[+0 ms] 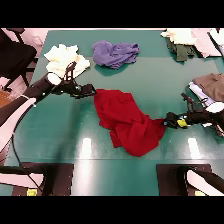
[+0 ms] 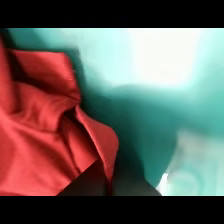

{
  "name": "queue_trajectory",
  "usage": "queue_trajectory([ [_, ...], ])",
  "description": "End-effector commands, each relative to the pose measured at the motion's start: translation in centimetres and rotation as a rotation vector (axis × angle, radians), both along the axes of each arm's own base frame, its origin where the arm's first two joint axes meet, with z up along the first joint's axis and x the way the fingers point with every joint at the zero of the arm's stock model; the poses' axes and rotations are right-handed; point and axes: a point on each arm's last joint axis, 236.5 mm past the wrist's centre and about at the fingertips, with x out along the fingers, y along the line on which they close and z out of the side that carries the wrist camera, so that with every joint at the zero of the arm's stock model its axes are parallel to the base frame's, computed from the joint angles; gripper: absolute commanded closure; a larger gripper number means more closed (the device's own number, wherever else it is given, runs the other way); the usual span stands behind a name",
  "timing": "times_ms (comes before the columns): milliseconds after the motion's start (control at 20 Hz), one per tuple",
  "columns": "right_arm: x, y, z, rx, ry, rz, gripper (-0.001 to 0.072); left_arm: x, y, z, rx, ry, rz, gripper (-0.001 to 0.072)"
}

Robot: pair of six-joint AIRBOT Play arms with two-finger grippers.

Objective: Fold the shirts.

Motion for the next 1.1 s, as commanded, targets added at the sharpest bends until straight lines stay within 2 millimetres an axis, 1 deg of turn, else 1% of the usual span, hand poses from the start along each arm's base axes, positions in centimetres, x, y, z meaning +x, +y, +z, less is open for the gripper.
queue_trajectory([
  [0,0.4,-0.7,2.7,-0.009,-0.090,-0.031,0.0693,2.3,-2.4,-2.2,-0.103,0.004,0.046,0.0007],
  [50,0.3,-0.8,3.1,-0.009,-0.101,-0.036,0.0692,2.3,-3.3,-2.9,-0.111,0.019,0.038,0.0039],
  [100,0.3,-0.8,3.4,-0.012,-0.110,-0.035,0.0692,2.5,-4.2,-3.5,-0.106,0.015,0.025,0.0223],
  [150,0.3,-0.7,3.6,-0.012,-0.119,-0.037,0.0692,2.9,-4.7,-3.5,-0.097,-0.010,0.021,0.0323],
  [200,0.3,-0.7,3.8,-0.011,-0.122,-0.038,0.0692,3.7,-4.8,-3.0,-0.091,-0.048,0.040,0.0490],
  [250,0.3,-0.7,4.0,-0.013,-0.129,-0.037,0.0692,4.6,-4.8,-2.1,-0.093,-0.081,0.051,0.0634],
  [300,0.6,-0.8,4.4,-0.017,-0.143,-0.037,0.0692,5.7,-4.5,-0.9,-0.096,-0.115,0.062,0.0682],
  [350,1.1,-1.0,5.1,-0.026,-0.163,-0.034,0.0692,6.9,-4.1,0.6,-0.102,-0.151,0.065,0.0682],
  [400,1.9,-1.2,6.2,-0.035,-0.194,-0.034,0.0692,8.1,-3.5,2.6,-0.109,-0.186,0.060,0.0683],
  [450,3.3,-1.6,7.8,-0.049,-0.248,-0.041,0.0692,9.0,-3.1,5.1,-0.130,-0.215,0.043,0.0683],
  [500,5.0,-2.2,9.7,-0.068,-0.314,-0.062,0.0692,9.6,-2.7,8.4,-0.147,-0.254,0.017,0.0684],
  [550,6.8,-3.2,12.2,-0.096,-0.389,-0.096,0.0692,9.8,-2.1,12.2,-0.139,-0.316,-0.018,0.0684],
  [600,8.3,-4.3,14.7,-0.124,-0.452,-0.133,0.0692,9.6,-1.3,15.9,-0.108,-0.389,-0.045,0.0685],
  [650,9.6,-5.7,17.8,-0.146,-0.529,-0.170,0.0692,8.8,-0.3,20.3,-0.062,-0.482,-0.067,0.0685],
  [700,10.5,-7.1,20.6,-0.168,-0.593,-0.206,0.0692,7.7,0.7,24.2,-0.007,-0.569,-0.084,0.0684],
  [750,11.1,-8.8,23.5,-0.194,-0.656,-0.245,0.0692,5.9,1.6,28.1,0.046,-0.653,-0.099,0.0684],
  [800,11.4,-10.1,26.2,-0.213,-0.712,-0.277,0.0692,3.8,2.2,31.1,0.077,-0.712,-0.111,0.0684],
  [850,11.4,-11.2,28.9,-0.239,-0.769,-0.302,0.0692,1.3,2.5,33.5,0.099,-0.750,-0.139,0.0684],
  [900,11.1,-11.9,31.2,-0.263,-0.821,-0.321,0.0692,-1.0,2.6,34.9,0.118,-0.765,-0.173,0.0683],
  [950,10.6,-12.3,33.4,-0.287,-0.873,-0.334,0.0692,-3.4,2.7,35.7,0.131,-0.762,-0.209,0.0684],
  [1050,8.6,-12.1,37.1,-0.329,-0.944,-0.328,0.0692,-7.5,2.6,36.2,0.133,-0.719,-0.268,0.0684],
])
